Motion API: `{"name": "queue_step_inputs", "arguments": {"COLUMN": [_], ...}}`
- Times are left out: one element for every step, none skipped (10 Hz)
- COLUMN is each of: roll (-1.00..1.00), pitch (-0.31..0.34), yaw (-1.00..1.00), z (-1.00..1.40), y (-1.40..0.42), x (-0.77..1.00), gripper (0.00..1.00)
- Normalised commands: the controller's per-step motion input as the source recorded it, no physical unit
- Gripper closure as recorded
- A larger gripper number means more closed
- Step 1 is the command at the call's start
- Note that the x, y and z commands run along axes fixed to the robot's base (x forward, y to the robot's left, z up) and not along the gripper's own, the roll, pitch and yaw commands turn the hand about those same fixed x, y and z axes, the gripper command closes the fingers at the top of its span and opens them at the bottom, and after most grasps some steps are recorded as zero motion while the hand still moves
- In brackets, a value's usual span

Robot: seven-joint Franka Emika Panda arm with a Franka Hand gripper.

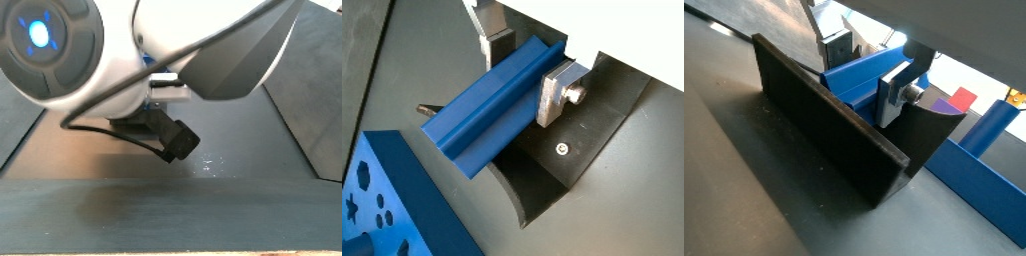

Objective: Pick up the star object. Move up. Place the star object on the fixture. Regrasp the star object. Move to above the board. Insert the star object.
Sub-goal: Place the star object on the fixture, then regrasp the star object.

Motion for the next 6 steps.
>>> {"name": "queue_step_inputs", "arguments": {"roll": [0.00,-0.01,-0.01,0.01,0.02,0.03], "pitch": [0.000,-0.003,0.001,0.019,0.032,0.045], "yaw": [0.00,0.02,0.02,0.03,0.03,0.03], "z": [0.00,1.00,1.00,1.00,1.00,1.00], "y": [0.00,0.00,0.00,0.00,-0.01,-0.01], "x": [0.00,0.00,0.00,-0.03,-0.03,-0.03], "gripper": [0.00,0.00,0.00,0.00,0.00,0.00]}}
